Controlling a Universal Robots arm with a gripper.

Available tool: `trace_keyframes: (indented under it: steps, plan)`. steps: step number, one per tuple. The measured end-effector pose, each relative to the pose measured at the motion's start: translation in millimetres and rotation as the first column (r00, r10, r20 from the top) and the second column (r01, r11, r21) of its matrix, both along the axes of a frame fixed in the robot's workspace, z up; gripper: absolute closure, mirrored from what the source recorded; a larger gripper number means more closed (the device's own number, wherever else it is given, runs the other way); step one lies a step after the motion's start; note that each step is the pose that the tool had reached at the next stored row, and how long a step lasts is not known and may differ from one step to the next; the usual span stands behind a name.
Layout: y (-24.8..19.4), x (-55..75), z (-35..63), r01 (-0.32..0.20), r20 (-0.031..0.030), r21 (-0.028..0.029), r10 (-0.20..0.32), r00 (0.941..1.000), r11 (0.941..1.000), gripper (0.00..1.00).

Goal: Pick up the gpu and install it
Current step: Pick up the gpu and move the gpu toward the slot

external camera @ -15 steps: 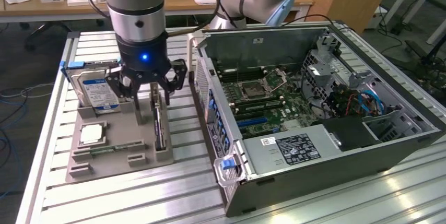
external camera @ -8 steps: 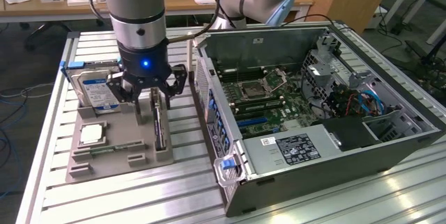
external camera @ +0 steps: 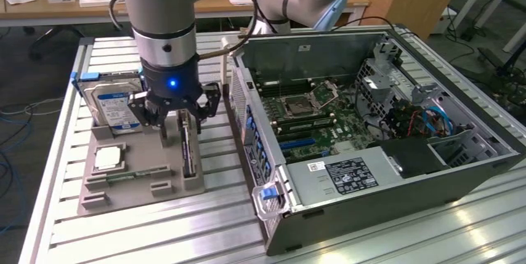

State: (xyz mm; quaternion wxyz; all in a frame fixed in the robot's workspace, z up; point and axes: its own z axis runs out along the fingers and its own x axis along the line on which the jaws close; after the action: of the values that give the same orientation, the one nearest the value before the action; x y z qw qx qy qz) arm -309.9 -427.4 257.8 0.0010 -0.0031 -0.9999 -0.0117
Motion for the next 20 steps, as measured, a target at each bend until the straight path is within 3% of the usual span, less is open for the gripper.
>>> trace_keyframes:
  steps: [3, 11, 20]
  plan:
    - [0.1, 0.1, -5.4, 0.009, 0.0000, 0.0001, -0.009, 1.0000, 1.0000, 0.35]
    - [0.3, 0.3, -8.7, 0.014, -0.0002, 0.0002, -0.014, 0.9999, 0.9999, 0.35]
    - [3.2, 0.5, -24.9, 0.018, -0.0008, -0.0016, -0.018, 0.9998, 0.9998, 0.35]
